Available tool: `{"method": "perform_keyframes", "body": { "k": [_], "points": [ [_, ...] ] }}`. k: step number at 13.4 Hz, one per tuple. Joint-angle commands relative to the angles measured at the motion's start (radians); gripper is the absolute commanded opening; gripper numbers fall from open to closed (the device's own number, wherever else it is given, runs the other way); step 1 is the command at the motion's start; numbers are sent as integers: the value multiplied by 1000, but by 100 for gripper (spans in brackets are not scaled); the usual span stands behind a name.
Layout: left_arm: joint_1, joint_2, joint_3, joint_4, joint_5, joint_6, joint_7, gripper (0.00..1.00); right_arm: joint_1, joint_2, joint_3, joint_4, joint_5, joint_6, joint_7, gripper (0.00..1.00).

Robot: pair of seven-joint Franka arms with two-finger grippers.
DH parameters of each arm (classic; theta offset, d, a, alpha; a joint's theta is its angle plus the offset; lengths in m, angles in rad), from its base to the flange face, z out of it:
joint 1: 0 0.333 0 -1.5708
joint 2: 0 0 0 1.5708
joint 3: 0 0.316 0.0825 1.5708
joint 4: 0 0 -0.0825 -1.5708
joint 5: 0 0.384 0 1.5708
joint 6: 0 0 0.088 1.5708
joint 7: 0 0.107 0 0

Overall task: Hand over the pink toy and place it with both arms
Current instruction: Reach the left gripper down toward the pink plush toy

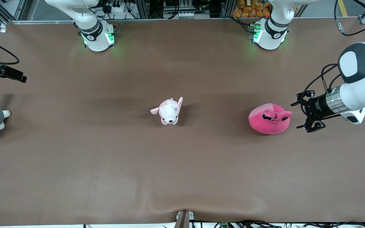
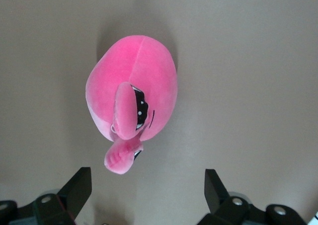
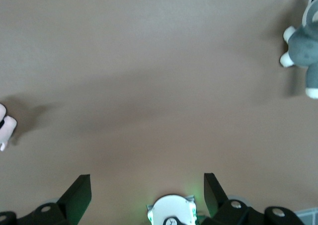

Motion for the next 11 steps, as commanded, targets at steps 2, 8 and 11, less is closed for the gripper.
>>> {"method": "perform_keyframes", "body": {
  "k": [2,8,11],
  "points": [
    [0,20,-2,-29,-16,-6,-22,100,-14,6,7,20,4,-33,14,100],
    [2,28,-2,-77,-13,4,-20,100,-11,6,7,19,5,-35,13,100],
    [2,49,-2,-97,-13,-8,-3,100,-12,6,7,19,5,-36,14,100]
  ]
}}
